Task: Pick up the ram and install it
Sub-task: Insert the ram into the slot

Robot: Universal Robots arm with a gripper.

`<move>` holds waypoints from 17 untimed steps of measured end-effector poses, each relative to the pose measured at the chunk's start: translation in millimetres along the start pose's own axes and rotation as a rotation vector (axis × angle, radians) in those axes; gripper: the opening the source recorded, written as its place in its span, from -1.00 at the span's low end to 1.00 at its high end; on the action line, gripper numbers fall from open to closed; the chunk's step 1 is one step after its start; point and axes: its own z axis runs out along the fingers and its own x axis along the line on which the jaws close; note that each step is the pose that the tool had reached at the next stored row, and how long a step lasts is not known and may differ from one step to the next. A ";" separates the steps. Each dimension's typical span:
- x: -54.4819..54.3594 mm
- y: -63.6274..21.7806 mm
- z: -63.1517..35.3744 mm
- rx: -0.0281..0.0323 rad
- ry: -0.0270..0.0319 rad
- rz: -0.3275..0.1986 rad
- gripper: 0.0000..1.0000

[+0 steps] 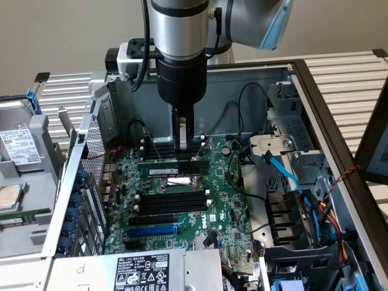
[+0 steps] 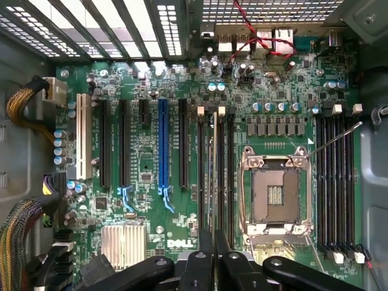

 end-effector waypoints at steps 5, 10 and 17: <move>0.5 3.1 9.2 -0.0004 -0.0081 0.000 -0.74; 1.1 5.4 18.1 -0.0013 -0.0231 -0.001 -0.74; 5.9 6.0 30.9 -0.0019 -0.0318 -0.001 -0.74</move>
